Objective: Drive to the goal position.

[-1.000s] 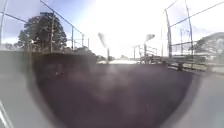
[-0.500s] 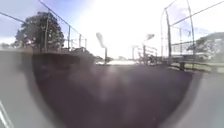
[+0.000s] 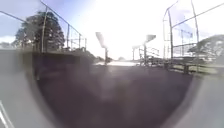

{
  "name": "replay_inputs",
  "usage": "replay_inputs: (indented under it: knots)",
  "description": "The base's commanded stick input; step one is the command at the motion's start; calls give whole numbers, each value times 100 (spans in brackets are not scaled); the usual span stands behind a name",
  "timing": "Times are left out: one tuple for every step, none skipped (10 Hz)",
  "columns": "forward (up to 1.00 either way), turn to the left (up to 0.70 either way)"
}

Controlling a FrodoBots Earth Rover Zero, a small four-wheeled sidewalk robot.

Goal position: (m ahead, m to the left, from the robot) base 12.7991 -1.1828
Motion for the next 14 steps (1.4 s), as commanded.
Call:
replay_inputs:
  knots:
    - [70, 0]
    - [70, 0]
    - [70, 0]
    - [70, 0]
    - [70, -12]
    - [70, -29]
    - [70, -35]
    - [70, -26]
    - [70, 0]
    - [70, 0]
    - [70, 0]
    - [70, 0]
    - [70, 0]
    - [70, 0]
